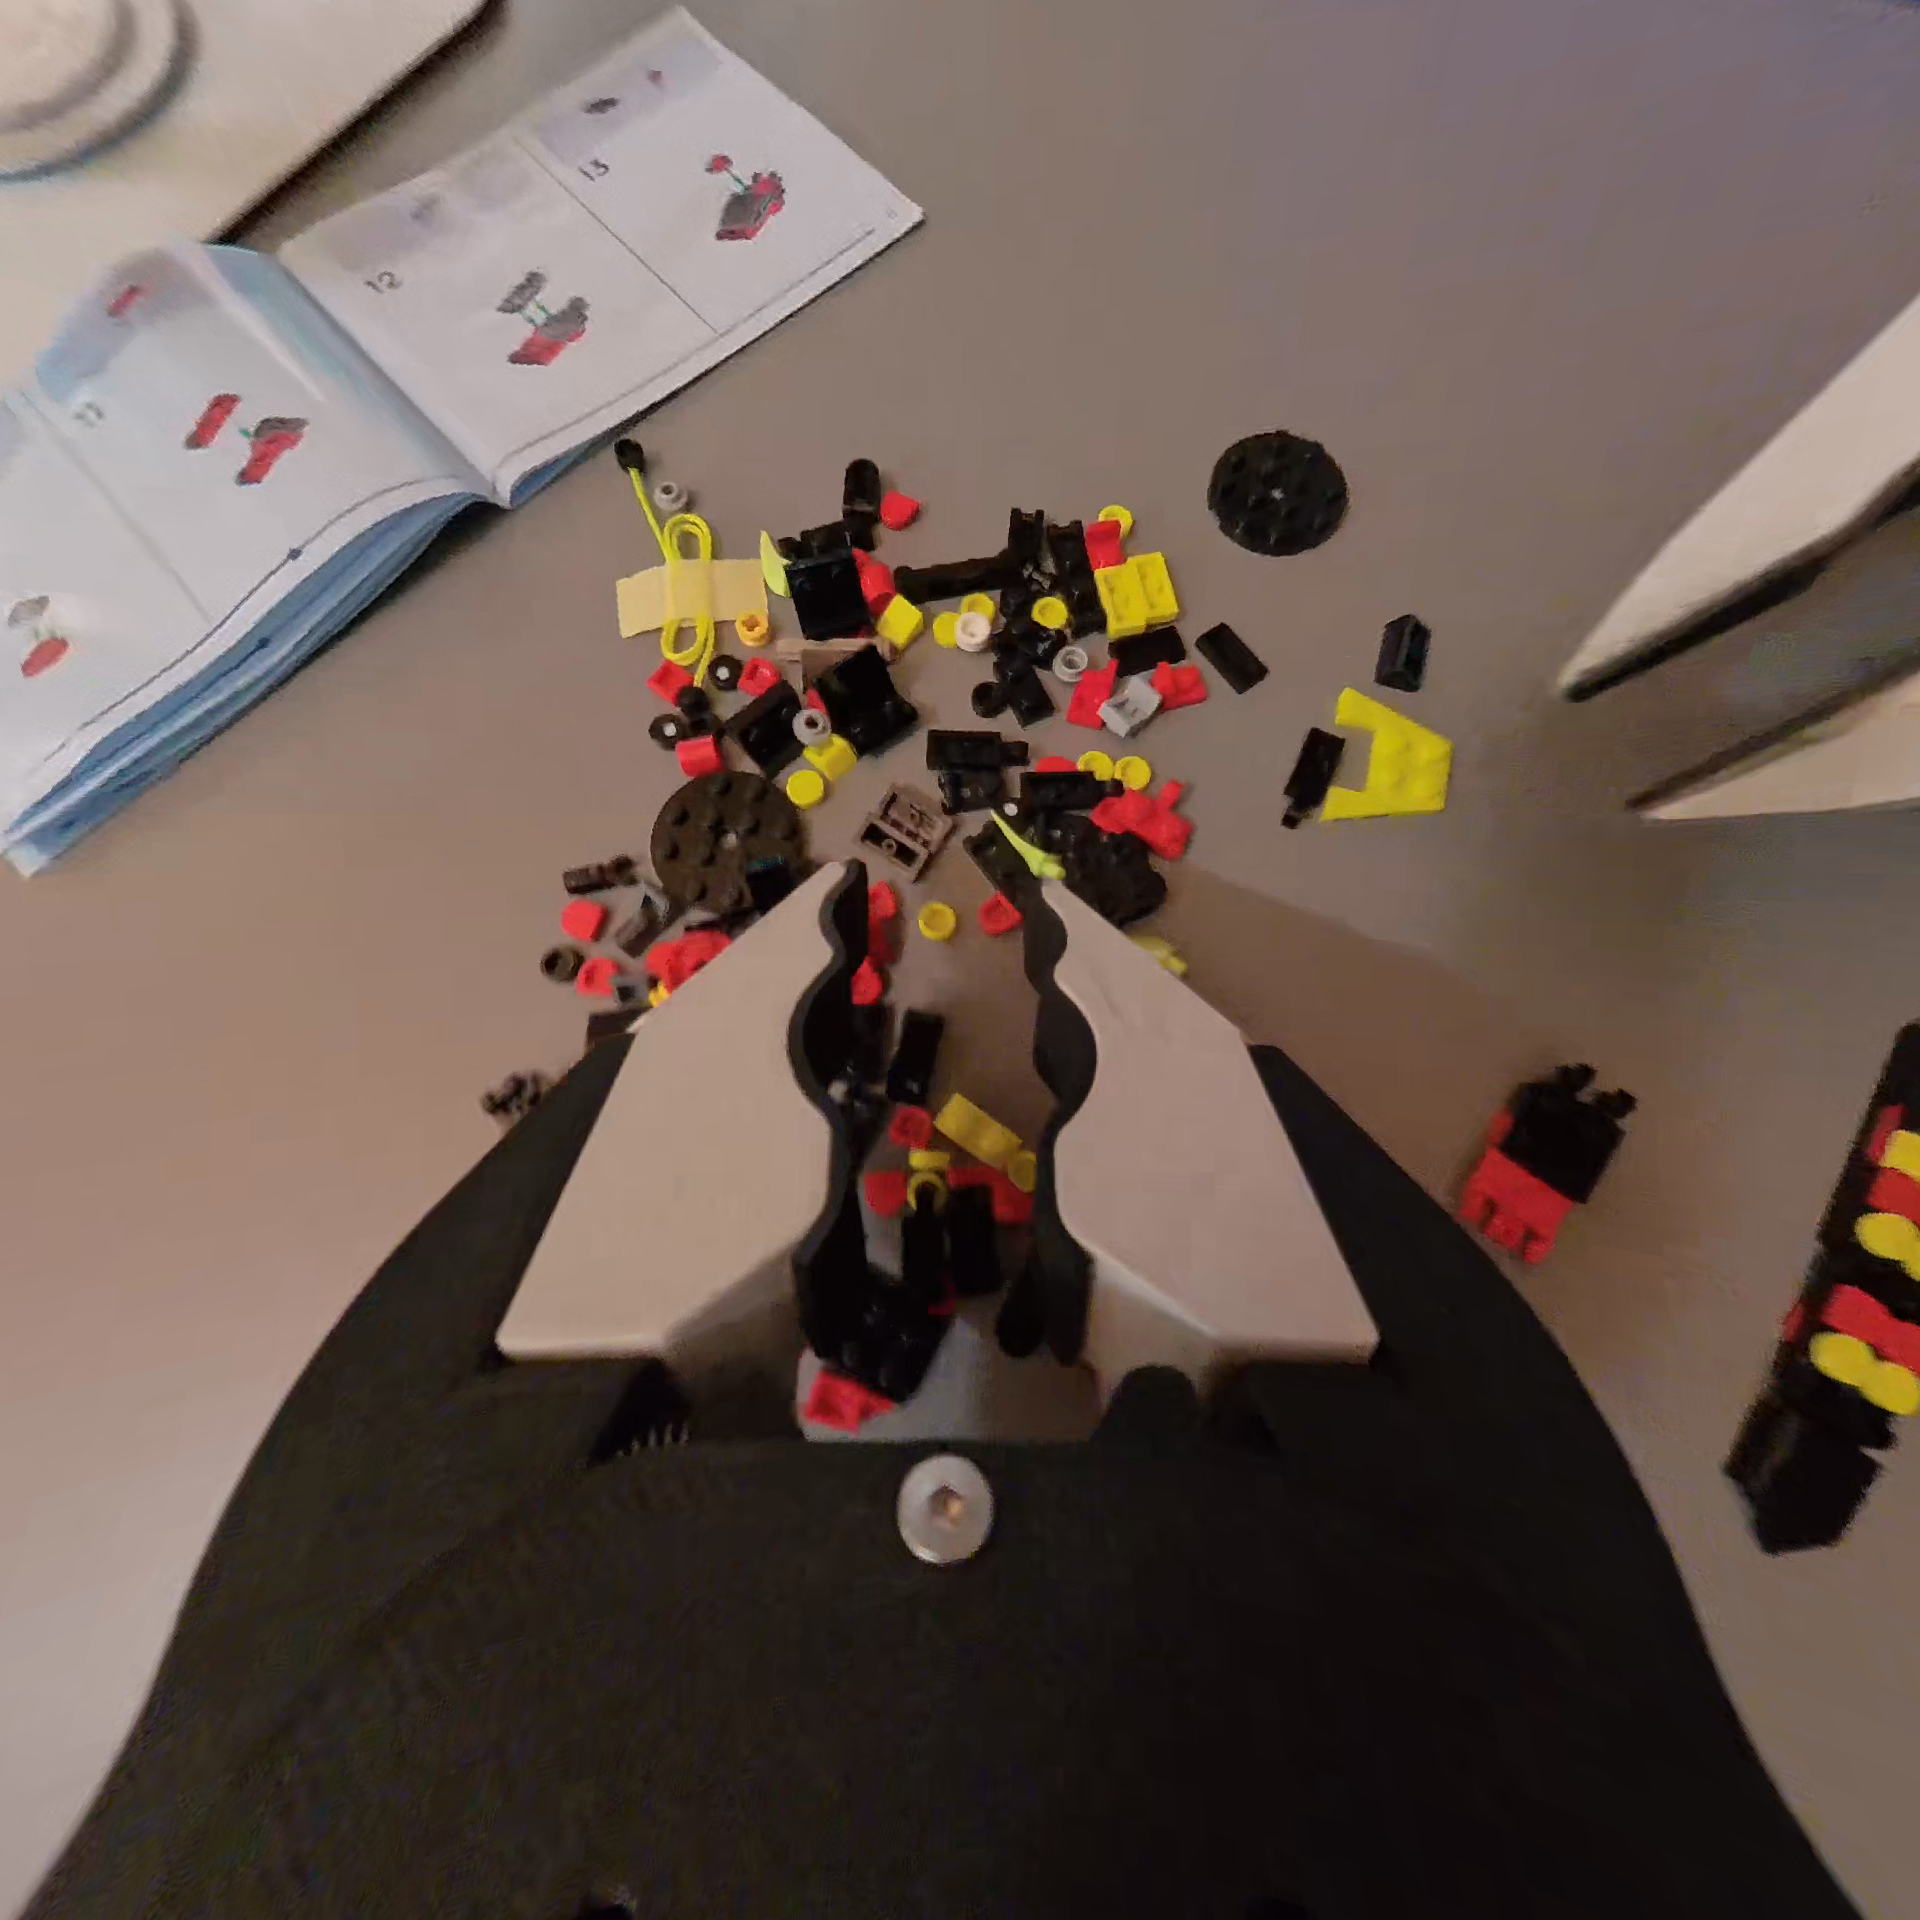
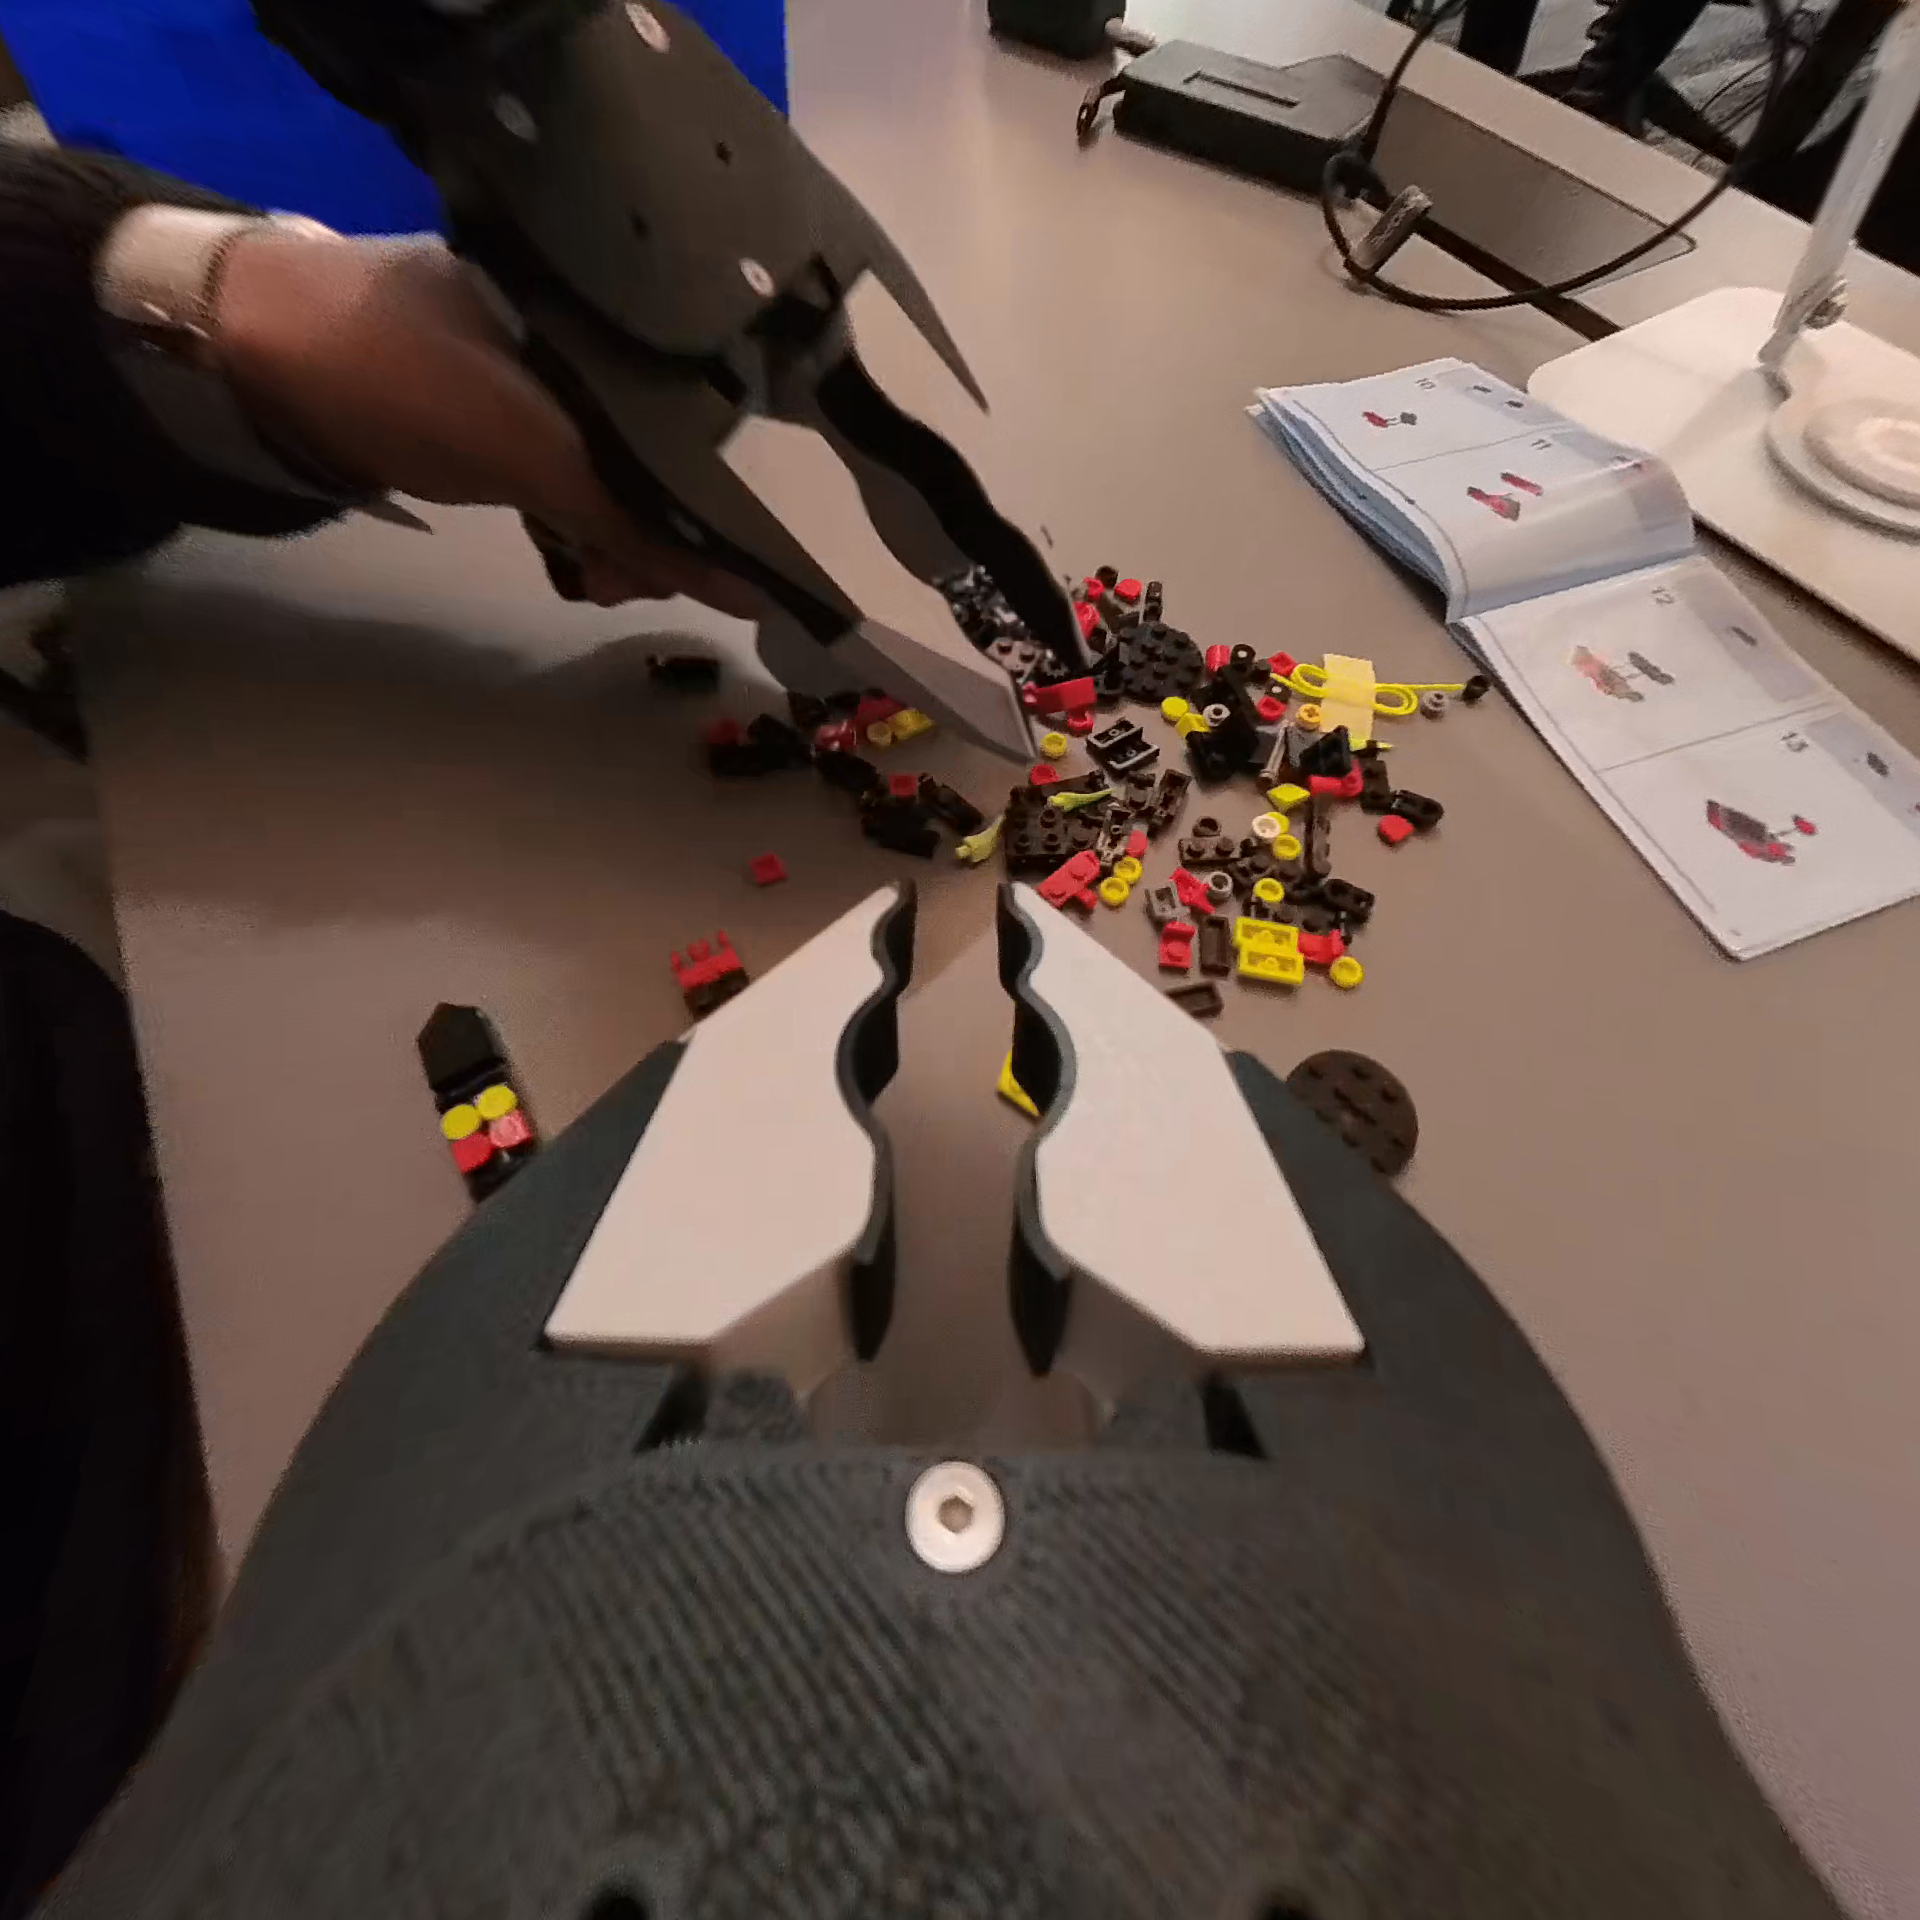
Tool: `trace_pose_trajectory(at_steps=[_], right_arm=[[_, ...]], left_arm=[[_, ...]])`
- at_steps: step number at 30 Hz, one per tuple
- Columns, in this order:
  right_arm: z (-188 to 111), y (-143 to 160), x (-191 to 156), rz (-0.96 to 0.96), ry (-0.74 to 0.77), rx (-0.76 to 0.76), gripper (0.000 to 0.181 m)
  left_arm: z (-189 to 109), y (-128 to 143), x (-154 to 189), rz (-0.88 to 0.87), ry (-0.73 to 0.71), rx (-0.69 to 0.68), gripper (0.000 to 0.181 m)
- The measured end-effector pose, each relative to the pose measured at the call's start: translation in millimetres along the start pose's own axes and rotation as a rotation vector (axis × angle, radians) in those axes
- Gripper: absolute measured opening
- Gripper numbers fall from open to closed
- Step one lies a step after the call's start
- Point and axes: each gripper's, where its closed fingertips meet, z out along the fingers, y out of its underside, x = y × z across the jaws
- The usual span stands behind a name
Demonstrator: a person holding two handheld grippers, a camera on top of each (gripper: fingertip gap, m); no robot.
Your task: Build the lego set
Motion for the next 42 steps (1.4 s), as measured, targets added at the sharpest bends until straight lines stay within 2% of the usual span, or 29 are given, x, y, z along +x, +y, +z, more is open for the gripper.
trace_pose_trajectory(at_steps=[6,16,22,28,32,34,39,42], right_arm=[[0.7,4.3,13.7,0.073,-0.024,0.024,0.014],[6.3,13.5,17.4,0.123,-0.087,0.0,0.016],[8.3,16.0,16.1,0.125,-0.106,-0.017,0.017],[8.5,17.6,16.4,0.121,-0.107,-0.024,0.018],[8.0,17.2,17.2,0.124,-0.106,-0.022,0.017],[7.8,17.1,17.2,0.121,-0.104,-0.023,0.018],[7.6,16.5,17.0,0.108,-0.097,-0.022,0.017],[7.6,16.0,16.5,0.106,-0.097,-0.022,0.017]], left_arm=[[21.0,-4.4,-8.0,0.073,0.061,-0.105,0.025],[17.3,0.7,-3.7,-0.023,0.2,-0.188,0.025],[18.2,1.0,-3.2,-0.013,0.2,-0.176,0.025],[18.0,2.2,-9.6,-0.049,0.194,-0.17,0.013],[18.4,2.0,-5.6,-0.063,0.218,-0.154,0.011],[17.4,0.0,-5.1,-0.057,0.214,-0.138,0.0],[14.0,-2.5,-4.1,-0.058,0.221,-0.118,0.001],[17.2,2.1,-2.7,-0.043,0.221,-0.134,0.016]])
